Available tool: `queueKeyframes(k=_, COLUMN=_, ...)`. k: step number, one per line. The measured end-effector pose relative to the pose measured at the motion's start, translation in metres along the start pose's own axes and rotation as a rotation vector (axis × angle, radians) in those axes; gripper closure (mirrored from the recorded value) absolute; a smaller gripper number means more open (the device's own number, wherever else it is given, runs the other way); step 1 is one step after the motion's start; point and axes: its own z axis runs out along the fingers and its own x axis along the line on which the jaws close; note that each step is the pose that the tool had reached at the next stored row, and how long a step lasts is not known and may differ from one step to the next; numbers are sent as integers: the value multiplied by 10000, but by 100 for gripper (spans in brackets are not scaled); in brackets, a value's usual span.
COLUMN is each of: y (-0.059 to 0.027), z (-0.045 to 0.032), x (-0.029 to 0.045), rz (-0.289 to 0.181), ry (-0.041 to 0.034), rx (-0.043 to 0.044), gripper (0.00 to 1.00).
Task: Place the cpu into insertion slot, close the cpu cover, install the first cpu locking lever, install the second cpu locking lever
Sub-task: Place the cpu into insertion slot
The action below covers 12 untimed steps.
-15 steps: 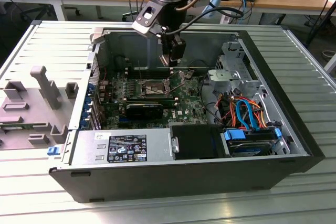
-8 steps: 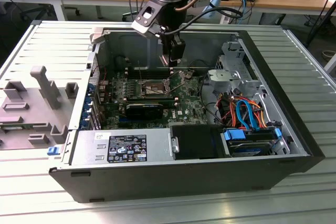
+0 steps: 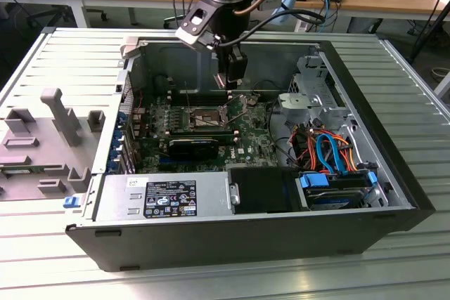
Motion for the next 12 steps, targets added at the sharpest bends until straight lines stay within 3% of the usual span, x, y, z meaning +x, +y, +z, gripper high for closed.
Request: queueKeyframes(k=12, y=0, z=2, x=0, rz=294, ry=-22, rx=-6, gripper=46)
